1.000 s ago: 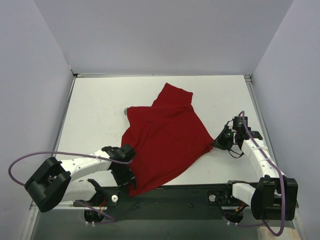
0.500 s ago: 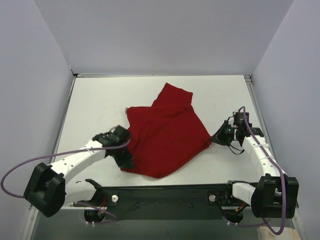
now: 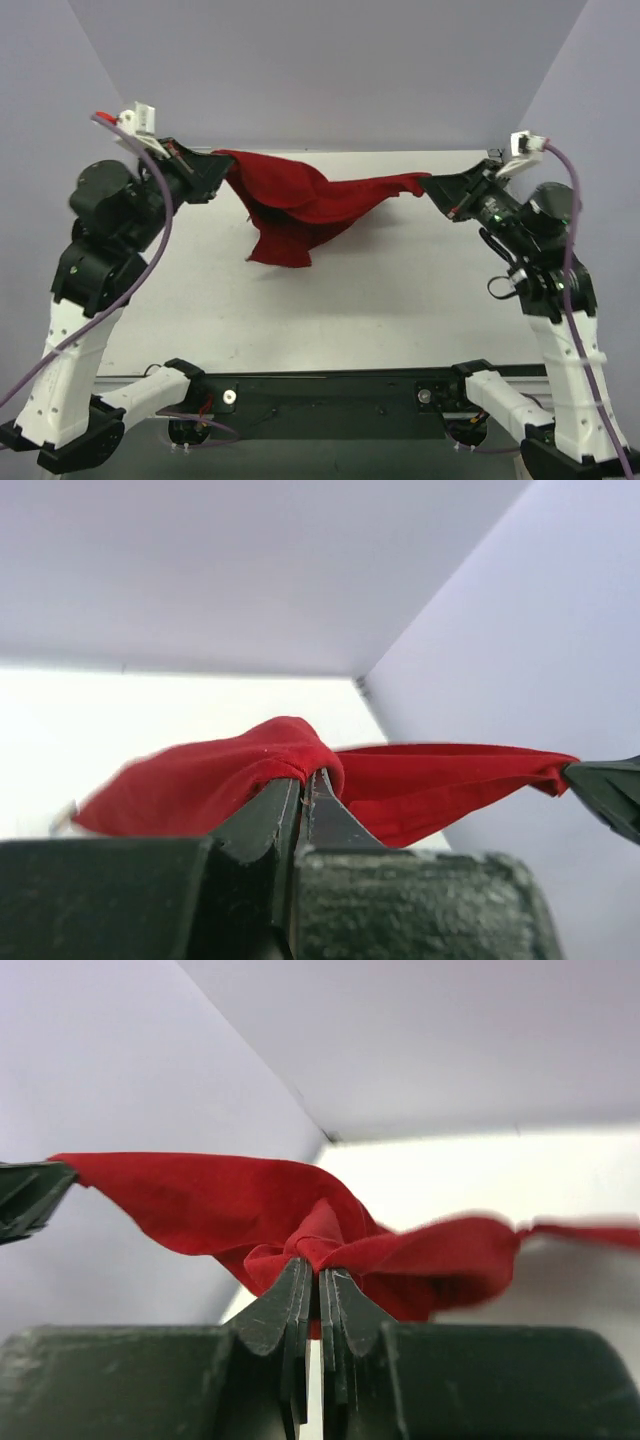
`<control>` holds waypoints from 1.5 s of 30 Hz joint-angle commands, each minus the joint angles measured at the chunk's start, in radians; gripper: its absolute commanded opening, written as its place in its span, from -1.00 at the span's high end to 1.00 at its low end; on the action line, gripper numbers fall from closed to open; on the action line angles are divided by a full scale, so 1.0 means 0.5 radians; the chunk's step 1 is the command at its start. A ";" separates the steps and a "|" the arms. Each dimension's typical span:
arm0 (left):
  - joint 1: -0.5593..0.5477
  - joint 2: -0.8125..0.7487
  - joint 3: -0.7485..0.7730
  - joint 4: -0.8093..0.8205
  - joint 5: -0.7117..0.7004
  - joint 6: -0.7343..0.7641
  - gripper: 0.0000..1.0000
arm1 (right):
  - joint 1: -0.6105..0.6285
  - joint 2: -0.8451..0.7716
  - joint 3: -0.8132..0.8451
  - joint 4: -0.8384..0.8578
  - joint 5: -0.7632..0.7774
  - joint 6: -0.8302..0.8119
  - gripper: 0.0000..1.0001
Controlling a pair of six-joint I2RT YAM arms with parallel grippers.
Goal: Pin the brooch onto the clothing
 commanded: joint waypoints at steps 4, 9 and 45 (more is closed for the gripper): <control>-0.010 -0.172 0.430 0.356 0.408 0.388 1.00 | 0.006 -0.328 0.249 0.472 -0.055 0.106 1.00; -0.007 -0.132 0.575 0.292 0.344 0.397 1.00 | 0.006 -0.340 0.387 0.389 0.049 0.041 1.00; 0.867 0.977 0.858 0.675 0.427 0.330 1.00 | -0.274 0.986 1.085 0.778 0.458 -0.032 1.00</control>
